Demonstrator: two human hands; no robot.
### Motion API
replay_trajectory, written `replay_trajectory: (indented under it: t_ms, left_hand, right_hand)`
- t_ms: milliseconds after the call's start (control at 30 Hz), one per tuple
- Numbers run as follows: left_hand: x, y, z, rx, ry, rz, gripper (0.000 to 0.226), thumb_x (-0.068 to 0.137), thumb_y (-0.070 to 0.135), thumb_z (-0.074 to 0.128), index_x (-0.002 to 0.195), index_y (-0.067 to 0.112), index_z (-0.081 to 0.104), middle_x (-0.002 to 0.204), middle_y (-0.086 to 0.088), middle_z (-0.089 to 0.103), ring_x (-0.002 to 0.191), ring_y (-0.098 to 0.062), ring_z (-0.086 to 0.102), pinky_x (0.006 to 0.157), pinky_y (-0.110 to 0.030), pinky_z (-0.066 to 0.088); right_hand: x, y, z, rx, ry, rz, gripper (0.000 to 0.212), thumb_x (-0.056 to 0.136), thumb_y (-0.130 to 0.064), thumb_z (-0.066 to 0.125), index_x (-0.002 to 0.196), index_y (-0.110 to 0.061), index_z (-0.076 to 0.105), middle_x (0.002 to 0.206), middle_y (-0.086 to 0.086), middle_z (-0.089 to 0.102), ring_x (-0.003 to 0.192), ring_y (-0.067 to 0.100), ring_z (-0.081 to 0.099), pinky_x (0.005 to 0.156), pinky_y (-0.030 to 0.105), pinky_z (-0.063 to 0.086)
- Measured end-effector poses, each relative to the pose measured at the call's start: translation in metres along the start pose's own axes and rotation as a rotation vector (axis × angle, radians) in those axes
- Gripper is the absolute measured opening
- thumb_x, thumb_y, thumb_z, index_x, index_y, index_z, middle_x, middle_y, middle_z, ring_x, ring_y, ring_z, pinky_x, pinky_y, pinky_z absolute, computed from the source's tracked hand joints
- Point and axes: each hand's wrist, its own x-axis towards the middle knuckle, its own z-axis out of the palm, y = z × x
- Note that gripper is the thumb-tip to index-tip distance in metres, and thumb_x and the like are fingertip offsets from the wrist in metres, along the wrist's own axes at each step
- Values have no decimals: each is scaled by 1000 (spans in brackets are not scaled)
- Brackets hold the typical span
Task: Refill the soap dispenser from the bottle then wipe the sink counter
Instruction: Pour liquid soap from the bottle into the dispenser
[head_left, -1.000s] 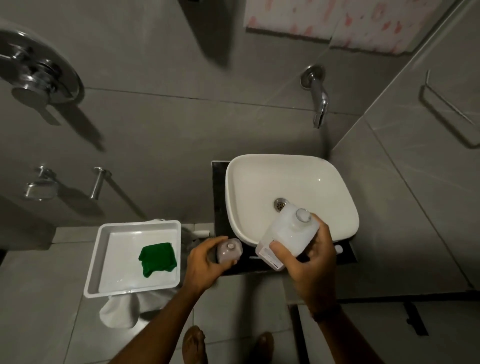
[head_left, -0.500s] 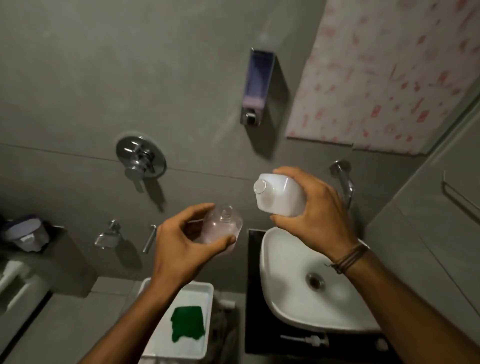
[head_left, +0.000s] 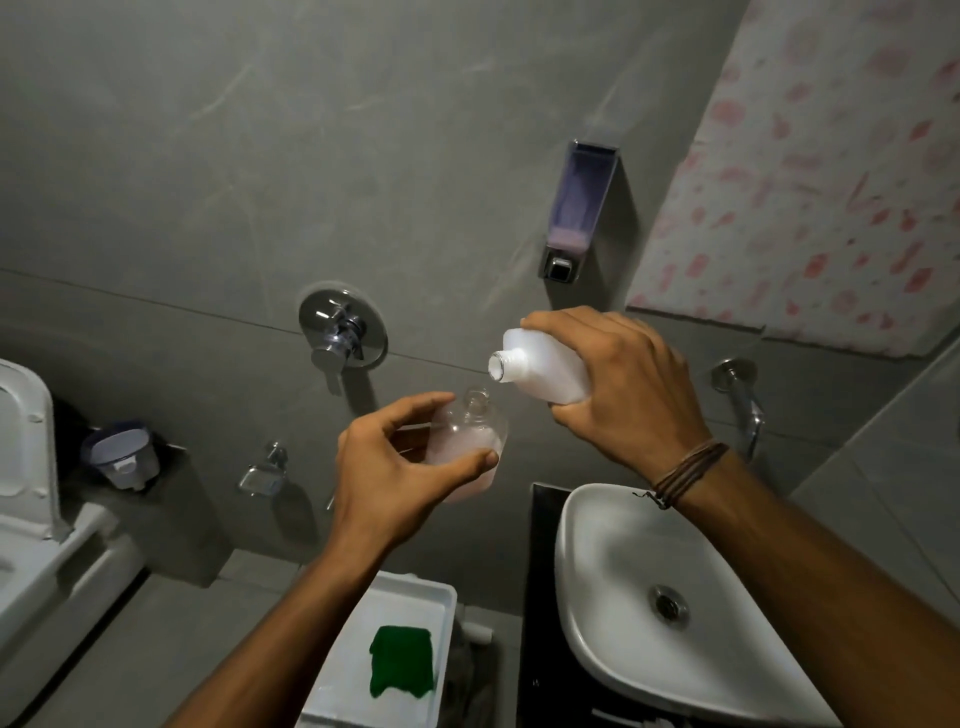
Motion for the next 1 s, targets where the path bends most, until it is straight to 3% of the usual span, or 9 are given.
replay_trajectory:
  t_ms: [133, 300, 500, 800, 1000]
  left_hand:
    - [0, 0, -4, 2, 4, -8, 76, 50, 56, 96, 119, 31, 77, 111, 13, 79, 97, -6, 77, 80, -29, 66]
    - [2, -2, -5, 35, 10, -20, 70, 55, 38, 102, 121, 28, 77, 113, 10, 79, 98, -10, 77, 81, -32, 67]
    - [3, -1, -4, 38, 4, -16, 70, 56, 37, 101, 121, 28, 77, 114, 9, 79, 99, -9, 76, 82, -31, 67]
    - [3, 4, -6, 16, -30, -20, 74, 52, 57, 90, 120, 35, 71, 111, 15, 74, 100, -2, 73, 81, -19, 63]
    - [3, 4, -7, 25, -22, -26, 74, 52, 57, 91, 120, 33, 73, 109, 18, 74, 99, 1, 73, 81, -21, 64]
  right_hand:
    - [4, -4, -1, -47, -5, -23, 71, 66, -28, 85, 132, -32, 59, 124, -6, 69, 108, 23, 65, 92, 43, 53]
    - [5, -7, -2, -73, 2, -50, 66, 69, -27, 85, 131, -27, 62, 124, -1, 71, 111, 26, 66, 95, 44, 49]
    - [7, -9, -5, -85, -3, -69, 62, 73, -25, 83, 132, -24, 63, 126, 0, 70, 116, 27, 64, 101, 48, 47]
    - [10, -11, -9, -92, -6, -78, 62, 73, -22, 84, 132, -24, 64, 127, 1, 70, 116, 28, 64, 104, 49, 46]
    - [10, -11, -9, -101, 5, -92, 64, 71, -21, 87, 130, -22, 65, 125, 3, 70, 114, 29, 65, 103, 52, 47]
